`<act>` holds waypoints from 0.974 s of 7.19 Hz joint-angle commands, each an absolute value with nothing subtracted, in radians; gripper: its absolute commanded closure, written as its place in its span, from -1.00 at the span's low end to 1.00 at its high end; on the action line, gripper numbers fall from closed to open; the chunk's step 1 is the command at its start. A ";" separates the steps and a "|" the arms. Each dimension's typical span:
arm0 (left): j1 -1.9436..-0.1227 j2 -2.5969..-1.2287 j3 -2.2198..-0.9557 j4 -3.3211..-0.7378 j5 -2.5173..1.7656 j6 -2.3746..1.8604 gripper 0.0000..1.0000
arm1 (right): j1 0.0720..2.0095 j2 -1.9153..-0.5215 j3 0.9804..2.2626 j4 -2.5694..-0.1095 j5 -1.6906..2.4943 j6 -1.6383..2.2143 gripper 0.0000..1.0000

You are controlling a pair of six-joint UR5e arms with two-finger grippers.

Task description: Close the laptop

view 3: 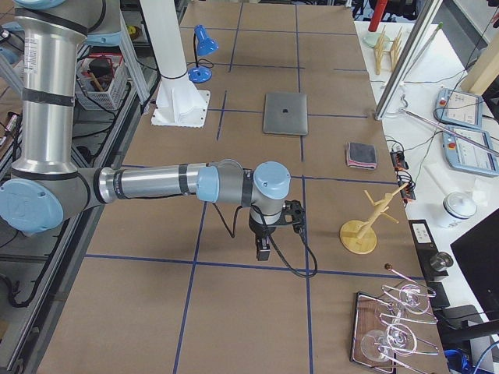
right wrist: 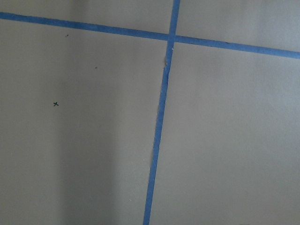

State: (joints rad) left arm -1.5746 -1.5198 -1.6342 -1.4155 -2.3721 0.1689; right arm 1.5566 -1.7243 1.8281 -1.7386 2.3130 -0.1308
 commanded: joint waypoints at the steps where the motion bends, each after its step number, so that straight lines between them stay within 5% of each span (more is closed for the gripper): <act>1: -1.575 -1.470 -1.658 -1.420 -2.358 0.170 -0.99 | 1.565 -1.727 1.838 -1.738 2.316 -0.106 -1.00; 7: -1.565 -1.471 -1.667 -1.422 -2.353 0.176 -0.99 | 1.565 -1.735 1.830 -1.738 2.318 -0.107 -1.00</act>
State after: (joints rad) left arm -1.5672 -1.4715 -1.6658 -1.4219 -2.3536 0.1760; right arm 1.5647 -1.7327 1.8305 -1.7380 2.3173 -0.1079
